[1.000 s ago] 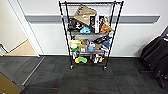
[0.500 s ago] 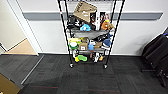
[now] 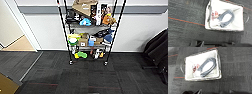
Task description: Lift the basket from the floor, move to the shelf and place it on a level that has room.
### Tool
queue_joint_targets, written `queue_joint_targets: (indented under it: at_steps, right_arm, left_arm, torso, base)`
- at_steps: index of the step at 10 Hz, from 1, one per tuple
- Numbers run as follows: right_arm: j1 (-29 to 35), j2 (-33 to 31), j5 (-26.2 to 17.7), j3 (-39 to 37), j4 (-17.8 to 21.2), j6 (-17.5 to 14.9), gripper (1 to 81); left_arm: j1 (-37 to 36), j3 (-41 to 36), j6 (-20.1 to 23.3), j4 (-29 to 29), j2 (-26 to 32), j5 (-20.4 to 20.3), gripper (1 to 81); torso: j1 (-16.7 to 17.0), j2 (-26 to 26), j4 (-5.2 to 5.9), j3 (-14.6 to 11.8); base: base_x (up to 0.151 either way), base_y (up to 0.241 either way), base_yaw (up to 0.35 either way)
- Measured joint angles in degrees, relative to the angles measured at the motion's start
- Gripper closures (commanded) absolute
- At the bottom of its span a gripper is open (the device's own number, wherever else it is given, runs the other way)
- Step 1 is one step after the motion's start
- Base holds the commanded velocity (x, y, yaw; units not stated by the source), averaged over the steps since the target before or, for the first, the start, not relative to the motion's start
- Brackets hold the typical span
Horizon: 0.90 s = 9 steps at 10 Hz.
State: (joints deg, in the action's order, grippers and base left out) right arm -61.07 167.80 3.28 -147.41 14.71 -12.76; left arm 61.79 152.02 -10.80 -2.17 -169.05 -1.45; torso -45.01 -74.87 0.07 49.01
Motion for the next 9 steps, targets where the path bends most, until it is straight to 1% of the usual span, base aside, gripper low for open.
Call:
queue_joint_targets:
  at_steps: [2,6,7,9]
  right_arm:
    - [1.3,0.0,-2.0,0.0,0.0,0.0,1.0]
    - [2.1,0.0,-2.8,0.0,0.0,0.0,1.0]
    - [2.3,0.0,-2.9,-0.2,-0.1,0.0,1.0]
    - [3.0,-0.2,-3.4,-0.4,-0.4,0.0,1.0]
  left_arm:
    - [-0.5,0.0,0.0,0.0,0.0,0.2,1.0]
    - [-0.6,0.0,-0.5,0.0,0.0,0.7,1.0]
    - [-0.6,0.0,-1.2,0.0,0.0,1.9,1.0]
    - [-0.4,0.1,-2.1,0.0,-0.3,2.1,1.0]
  torso:
    - [-2.5,-4.0,0.00,0.0]
    - [-7.5,-11.9,0.00,0.0]
    - [-8.7,-13.9,0.00,0.0]
    - [-10.8,-17.2,0.00,0.5]
  base:
    - [0.000,0.000,0.000]
    - [0.000,0.000,0.000]
    - [0.000,0.000,0.000]
    - [0.000,0.000,0.000]
